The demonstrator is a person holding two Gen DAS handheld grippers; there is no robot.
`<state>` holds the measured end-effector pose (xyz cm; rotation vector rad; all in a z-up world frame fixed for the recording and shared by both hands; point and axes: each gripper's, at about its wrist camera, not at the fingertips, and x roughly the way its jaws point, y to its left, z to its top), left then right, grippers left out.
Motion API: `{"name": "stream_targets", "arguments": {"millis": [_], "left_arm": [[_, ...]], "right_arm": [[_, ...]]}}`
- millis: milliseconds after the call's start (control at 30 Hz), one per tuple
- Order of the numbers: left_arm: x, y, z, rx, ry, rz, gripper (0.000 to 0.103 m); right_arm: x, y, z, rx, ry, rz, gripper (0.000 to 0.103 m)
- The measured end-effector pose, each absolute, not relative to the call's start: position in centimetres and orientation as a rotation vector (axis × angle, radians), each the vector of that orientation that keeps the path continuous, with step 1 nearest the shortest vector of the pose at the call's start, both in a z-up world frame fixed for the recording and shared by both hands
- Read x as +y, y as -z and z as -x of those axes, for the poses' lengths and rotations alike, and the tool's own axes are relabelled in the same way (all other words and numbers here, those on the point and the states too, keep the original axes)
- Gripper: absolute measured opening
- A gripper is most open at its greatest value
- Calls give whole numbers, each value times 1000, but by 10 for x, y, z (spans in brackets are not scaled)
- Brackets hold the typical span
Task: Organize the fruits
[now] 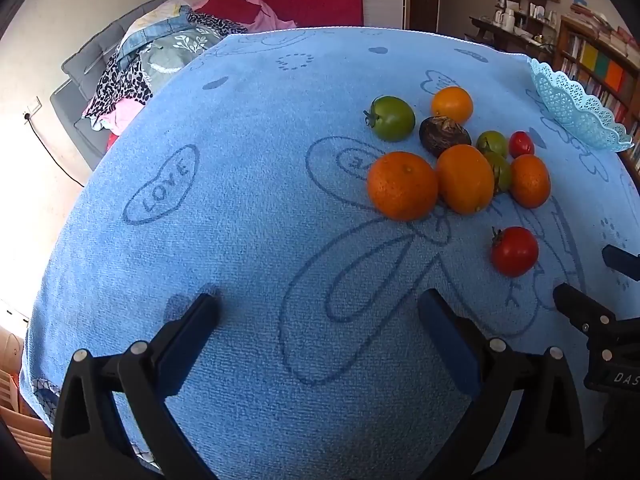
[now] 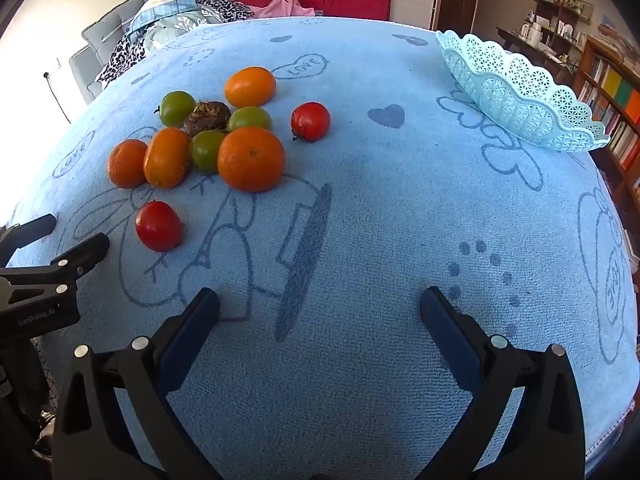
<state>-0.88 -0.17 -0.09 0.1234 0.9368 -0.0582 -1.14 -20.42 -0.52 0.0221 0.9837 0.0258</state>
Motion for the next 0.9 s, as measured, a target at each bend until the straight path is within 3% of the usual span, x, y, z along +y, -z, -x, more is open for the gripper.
{"name": "stream_targets", "arguments": {"millis": [667,900], "left_arm": [[-1,-3,4,945,69,-117,98],[-4,-15,6,908,92,-128,98]], "right_arm": [[-204,3,10,979,-26,-23,101],[-213,-9,14,960,-95,-140,101]]}}
